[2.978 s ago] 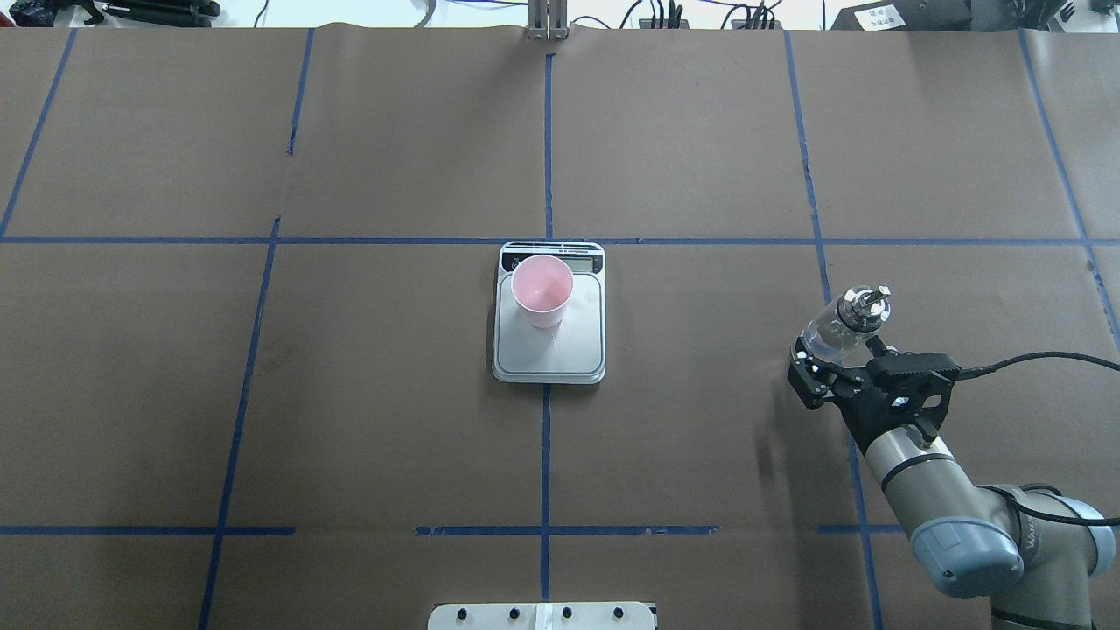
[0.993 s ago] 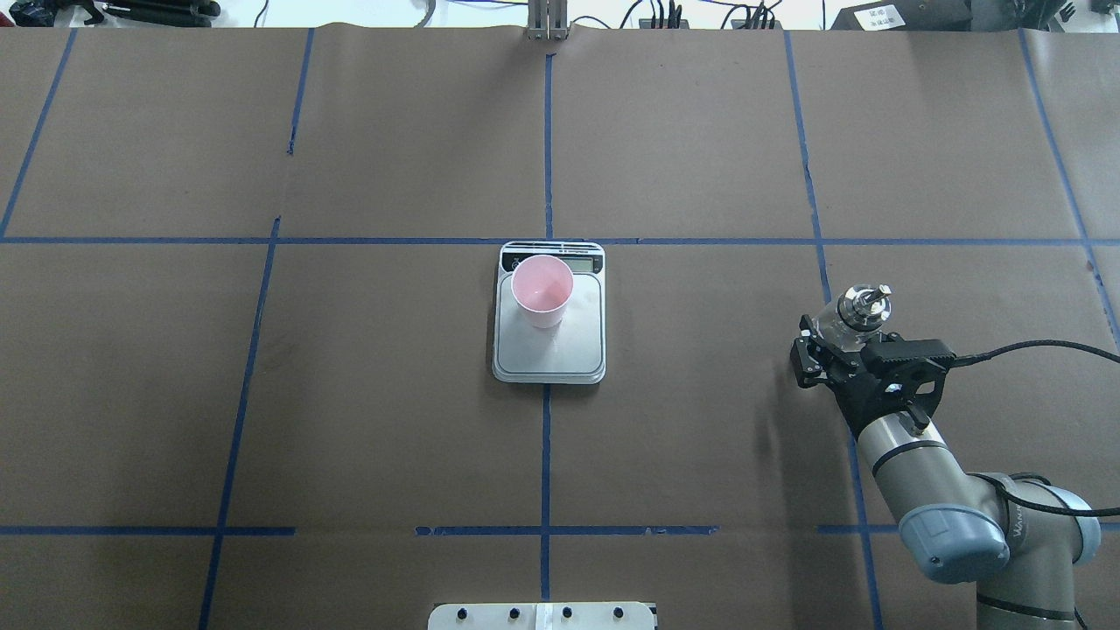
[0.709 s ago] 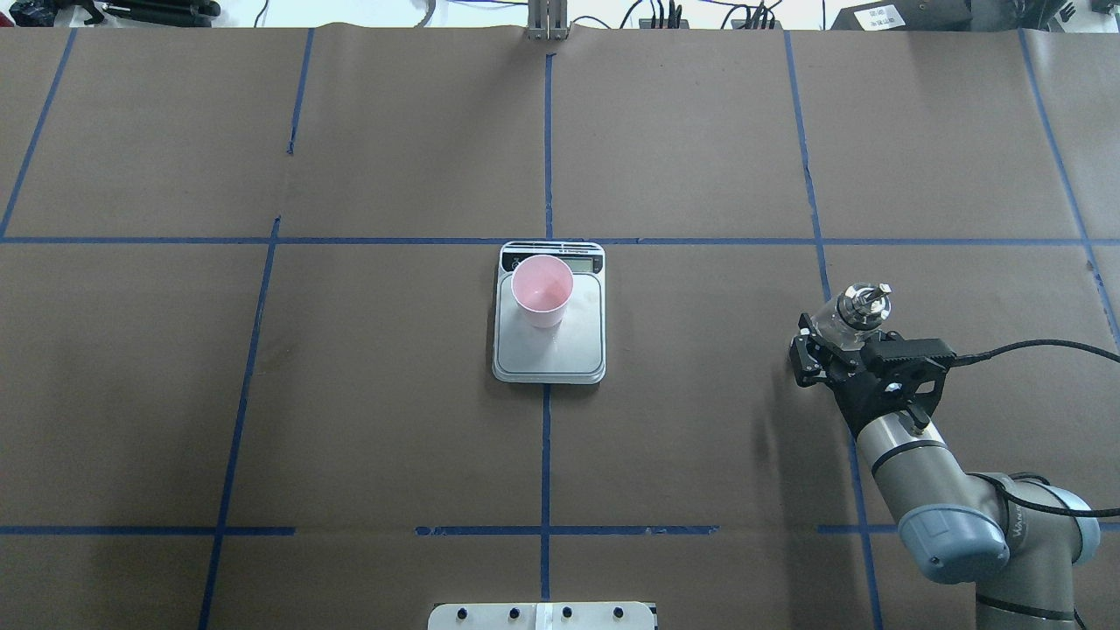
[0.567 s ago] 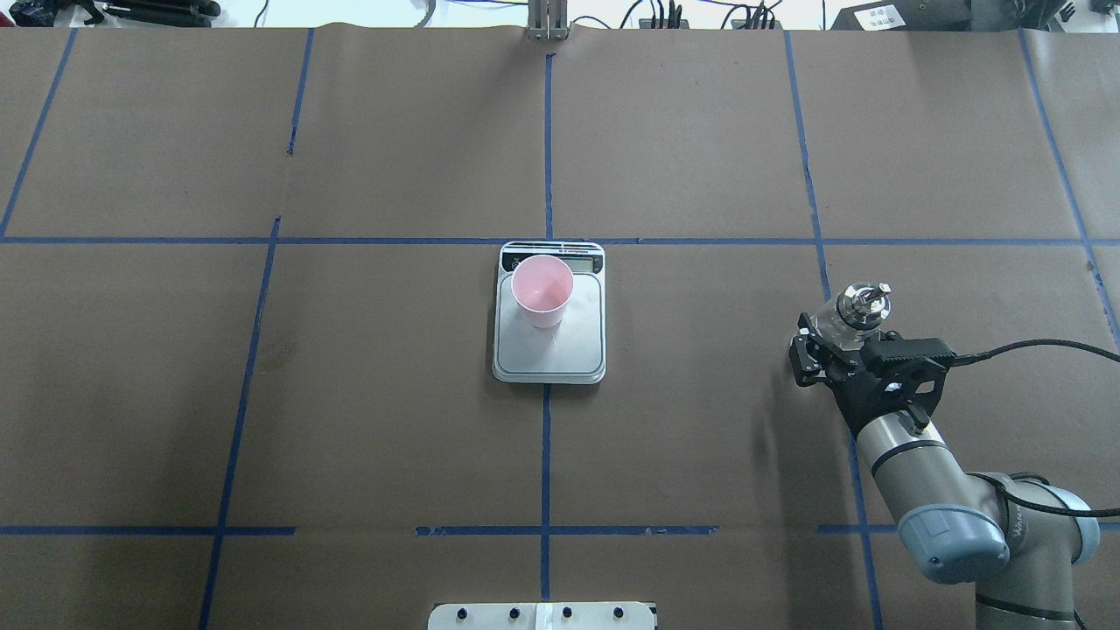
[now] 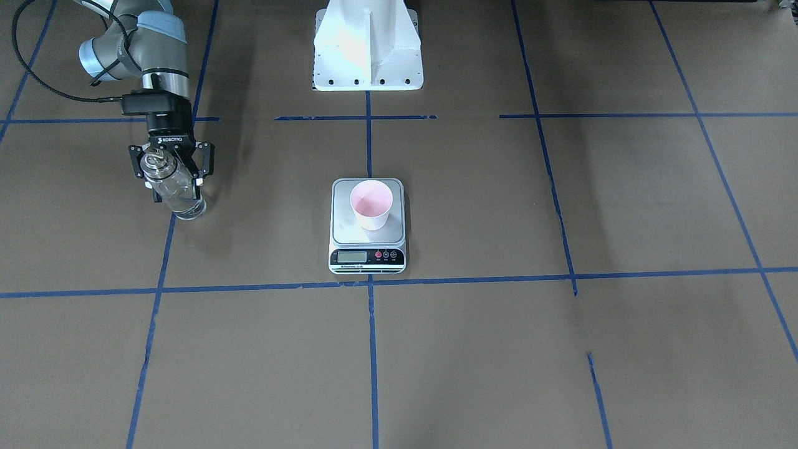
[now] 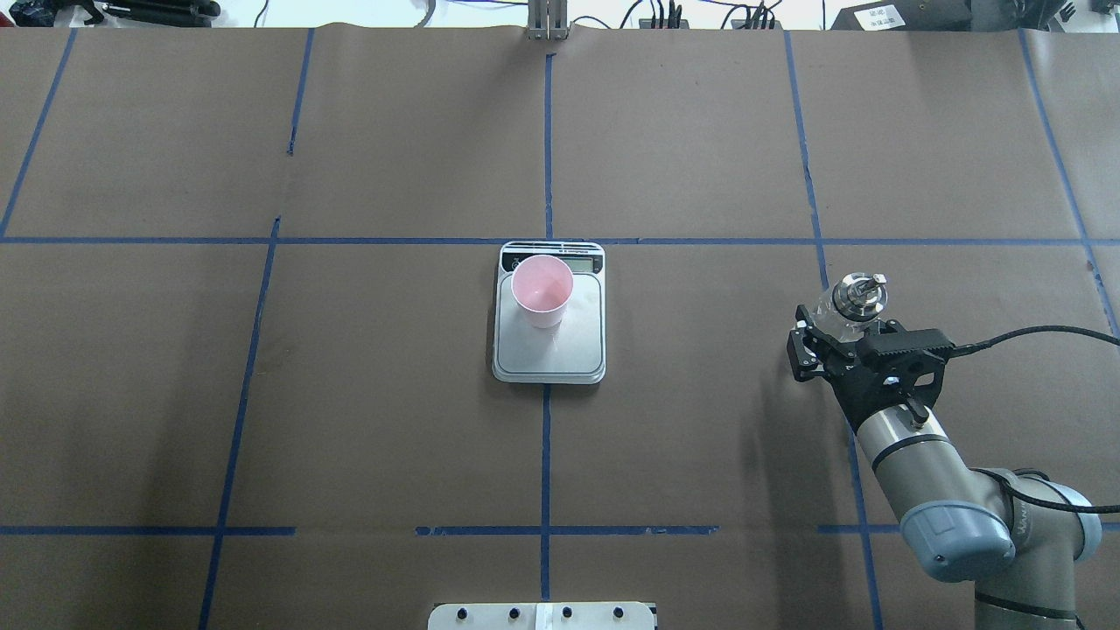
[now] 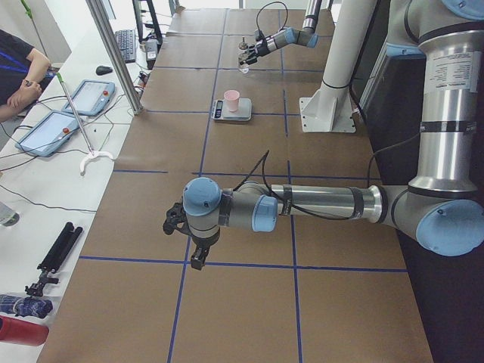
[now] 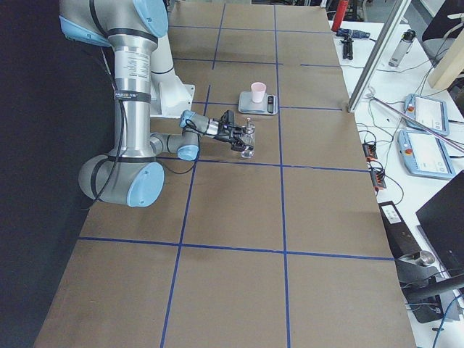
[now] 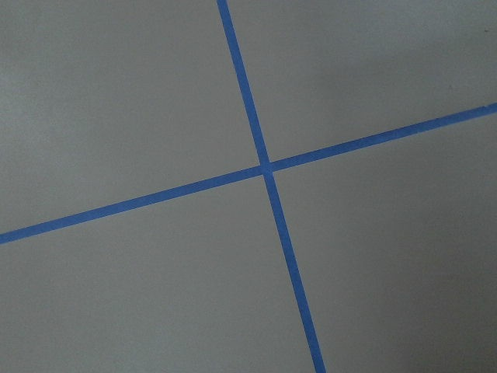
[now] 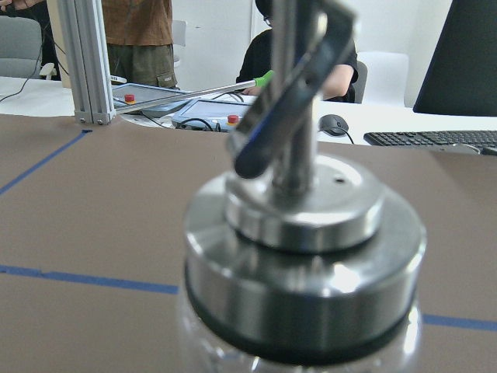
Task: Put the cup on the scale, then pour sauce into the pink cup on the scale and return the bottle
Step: 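Lift the bottle with the right gripper and carry it toward the pink cup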
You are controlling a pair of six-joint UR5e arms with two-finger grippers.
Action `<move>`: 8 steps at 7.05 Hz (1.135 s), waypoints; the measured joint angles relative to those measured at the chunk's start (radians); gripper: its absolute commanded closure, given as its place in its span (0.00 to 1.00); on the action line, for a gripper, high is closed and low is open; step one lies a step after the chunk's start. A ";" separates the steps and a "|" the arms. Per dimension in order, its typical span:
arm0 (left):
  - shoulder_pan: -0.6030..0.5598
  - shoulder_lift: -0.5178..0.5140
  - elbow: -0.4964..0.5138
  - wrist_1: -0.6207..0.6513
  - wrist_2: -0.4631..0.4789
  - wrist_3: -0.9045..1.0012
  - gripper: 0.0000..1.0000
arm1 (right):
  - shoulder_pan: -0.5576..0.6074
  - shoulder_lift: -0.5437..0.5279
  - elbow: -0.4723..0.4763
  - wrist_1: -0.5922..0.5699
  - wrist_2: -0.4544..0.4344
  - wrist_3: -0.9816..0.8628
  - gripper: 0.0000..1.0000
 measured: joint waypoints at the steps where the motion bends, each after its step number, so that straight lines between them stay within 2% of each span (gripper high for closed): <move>1: 0.000 0.001 0.000 -0.006 -0.001 0.000 0.00 | 0.001 0.001 0.040 0.000 -0.020 -0.085 1.00; 3: 0.000 0.001 0.000 -0.009 -0.001 0.000 0.00 | 0.000 0.009 0.075 -0.008 -0.077 -0.297 1.00; 5: -0.001 0.001 0.000 -0.009 -0.001 0.000 0.00 | -0.001 0.076 0.079 -0.021 -0.099 -0.525 1.00; 8: -0.004 0.003 0.000 -0.009 -0.001 -0.002 0.00 | -0.002 0.212 0.070 -0.072 -0.089 -0.572 1.00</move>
